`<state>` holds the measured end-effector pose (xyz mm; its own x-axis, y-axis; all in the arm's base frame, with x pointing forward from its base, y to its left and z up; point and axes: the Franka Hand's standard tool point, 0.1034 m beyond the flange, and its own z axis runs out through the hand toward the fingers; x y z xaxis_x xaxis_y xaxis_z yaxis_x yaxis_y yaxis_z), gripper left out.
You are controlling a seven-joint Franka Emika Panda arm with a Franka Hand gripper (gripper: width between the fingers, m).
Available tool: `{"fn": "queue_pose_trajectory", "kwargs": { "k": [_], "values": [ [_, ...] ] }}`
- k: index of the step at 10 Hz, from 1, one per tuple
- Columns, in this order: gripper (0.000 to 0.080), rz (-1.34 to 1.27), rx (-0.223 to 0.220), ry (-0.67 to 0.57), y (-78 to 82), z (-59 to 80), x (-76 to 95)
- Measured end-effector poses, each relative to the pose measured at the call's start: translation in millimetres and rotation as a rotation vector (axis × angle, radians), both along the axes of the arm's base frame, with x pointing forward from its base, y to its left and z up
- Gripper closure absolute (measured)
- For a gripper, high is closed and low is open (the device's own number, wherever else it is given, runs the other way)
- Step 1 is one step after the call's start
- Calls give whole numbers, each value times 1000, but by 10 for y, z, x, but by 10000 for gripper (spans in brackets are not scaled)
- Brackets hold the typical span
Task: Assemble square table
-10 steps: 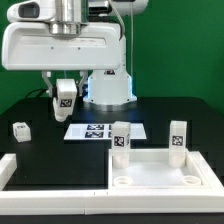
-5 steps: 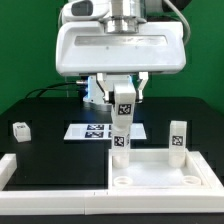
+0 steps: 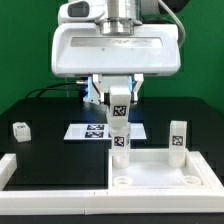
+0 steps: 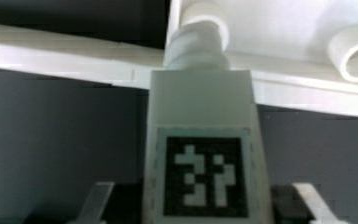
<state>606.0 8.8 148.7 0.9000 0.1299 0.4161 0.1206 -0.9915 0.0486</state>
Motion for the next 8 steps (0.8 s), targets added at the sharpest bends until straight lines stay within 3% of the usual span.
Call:
{"fn": "queue_pose_trajectory", "kwargs": {
  "k": [2, 4, 5, 8],
  "values": [
    [509, -49, 56, -58, 534, -172, 109],
    [509, -110, 114, -93, 839, -128, 377],
    [509, -116, 123, -97, 834, -19, 491],
    [509, -117, 121, -100, 821, -35, 486]
  ]
}}
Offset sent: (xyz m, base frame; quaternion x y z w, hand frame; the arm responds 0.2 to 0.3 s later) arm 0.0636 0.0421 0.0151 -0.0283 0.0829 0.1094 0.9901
